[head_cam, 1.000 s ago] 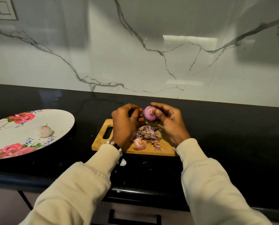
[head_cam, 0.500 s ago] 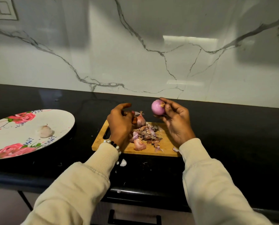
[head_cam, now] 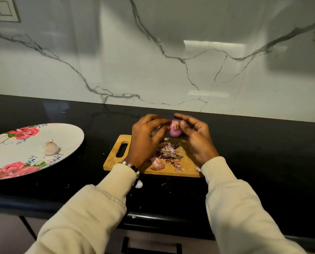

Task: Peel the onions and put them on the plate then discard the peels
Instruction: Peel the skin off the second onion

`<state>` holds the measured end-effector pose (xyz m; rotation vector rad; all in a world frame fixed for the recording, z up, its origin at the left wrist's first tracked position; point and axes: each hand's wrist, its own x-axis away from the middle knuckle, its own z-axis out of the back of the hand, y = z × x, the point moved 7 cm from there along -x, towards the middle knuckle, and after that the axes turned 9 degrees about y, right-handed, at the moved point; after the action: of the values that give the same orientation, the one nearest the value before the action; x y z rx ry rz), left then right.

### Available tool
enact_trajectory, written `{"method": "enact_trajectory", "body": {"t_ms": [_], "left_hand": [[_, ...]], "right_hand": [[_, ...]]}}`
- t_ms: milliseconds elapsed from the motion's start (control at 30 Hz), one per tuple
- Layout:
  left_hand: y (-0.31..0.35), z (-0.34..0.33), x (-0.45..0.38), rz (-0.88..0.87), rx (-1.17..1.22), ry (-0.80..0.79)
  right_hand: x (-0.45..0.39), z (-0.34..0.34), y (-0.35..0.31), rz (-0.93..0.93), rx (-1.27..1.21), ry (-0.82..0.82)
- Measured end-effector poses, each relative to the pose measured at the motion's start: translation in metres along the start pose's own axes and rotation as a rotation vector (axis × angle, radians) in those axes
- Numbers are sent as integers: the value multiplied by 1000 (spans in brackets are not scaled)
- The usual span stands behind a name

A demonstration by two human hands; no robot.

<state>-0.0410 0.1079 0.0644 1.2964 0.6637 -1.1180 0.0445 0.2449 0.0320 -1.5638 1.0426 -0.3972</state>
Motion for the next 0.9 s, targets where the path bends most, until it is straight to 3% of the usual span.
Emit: {"method": "enact_trajectory", "body": {"t_ms": [567,900], "left_hand": [[10,-14,15,-318,-263,-266],[12,-12,12,-303,-307,-171]], "right_hand": [[2,-8,7,131,293,-102],[4,-10,8,128,300,-112]]}}
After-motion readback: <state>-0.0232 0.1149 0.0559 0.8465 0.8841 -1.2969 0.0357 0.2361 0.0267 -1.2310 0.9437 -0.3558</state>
